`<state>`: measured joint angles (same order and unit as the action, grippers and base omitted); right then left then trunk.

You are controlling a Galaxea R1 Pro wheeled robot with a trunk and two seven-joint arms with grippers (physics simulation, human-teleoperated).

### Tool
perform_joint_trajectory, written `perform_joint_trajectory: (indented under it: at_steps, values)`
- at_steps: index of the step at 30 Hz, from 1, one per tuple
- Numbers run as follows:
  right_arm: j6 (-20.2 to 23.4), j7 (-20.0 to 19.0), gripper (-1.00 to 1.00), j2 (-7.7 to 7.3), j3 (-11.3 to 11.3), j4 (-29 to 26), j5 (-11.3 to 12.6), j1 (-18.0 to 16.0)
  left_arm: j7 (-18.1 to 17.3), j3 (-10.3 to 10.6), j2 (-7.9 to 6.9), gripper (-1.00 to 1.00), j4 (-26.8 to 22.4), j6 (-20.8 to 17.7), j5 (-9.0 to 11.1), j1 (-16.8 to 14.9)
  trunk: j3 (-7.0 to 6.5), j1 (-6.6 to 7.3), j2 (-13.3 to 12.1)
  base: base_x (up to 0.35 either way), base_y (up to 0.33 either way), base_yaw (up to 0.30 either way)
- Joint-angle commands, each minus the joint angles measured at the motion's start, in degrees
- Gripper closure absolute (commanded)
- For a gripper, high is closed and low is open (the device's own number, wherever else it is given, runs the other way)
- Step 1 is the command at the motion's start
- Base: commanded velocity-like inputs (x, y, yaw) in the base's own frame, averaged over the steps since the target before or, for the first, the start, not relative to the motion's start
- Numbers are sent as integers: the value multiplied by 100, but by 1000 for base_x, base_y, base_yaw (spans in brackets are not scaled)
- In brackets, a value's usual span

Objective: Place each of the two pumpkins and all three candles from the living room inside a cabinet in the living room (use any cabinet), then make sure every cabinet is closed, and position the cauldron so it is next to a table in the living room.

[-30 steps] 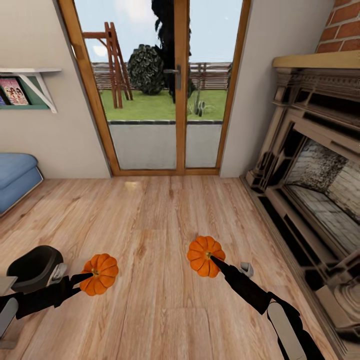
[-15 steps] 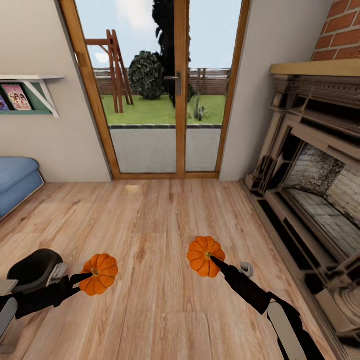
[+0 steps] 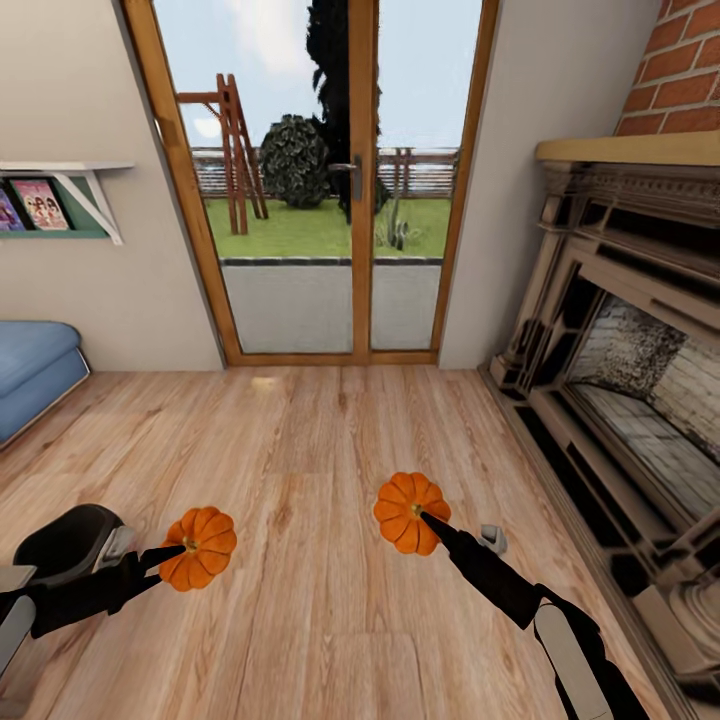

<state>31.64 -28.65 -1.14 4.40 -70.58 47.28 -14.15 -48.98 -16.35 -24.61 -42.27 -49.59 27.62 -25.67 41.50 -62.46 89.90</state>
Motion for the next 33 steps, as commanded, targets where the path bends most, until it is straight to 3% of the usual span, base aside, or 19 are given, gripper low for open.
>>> perform_joint_trajectory:
  at_steps: [1, 17, 33]
  values:
    - [0, 0, 100, 0, 0, 0, 0, 0, 9, 0, 0, 100, -1, 2, -2, 0, -9, 0, 0, 0, 0, 0]
    - [0, 0, 100, 0, 8, 0, -3, 0, 37, 3, 8, 100, -1, -6, -2, 0, -145, 0, 0, 0, 0, 0]
    - [-156, 8, 100, 0, 13, 198, 6, 0, 33, 3, 9, 100, -1, -7, -2, 0, -154, 0, 0, 0, 0, 0]
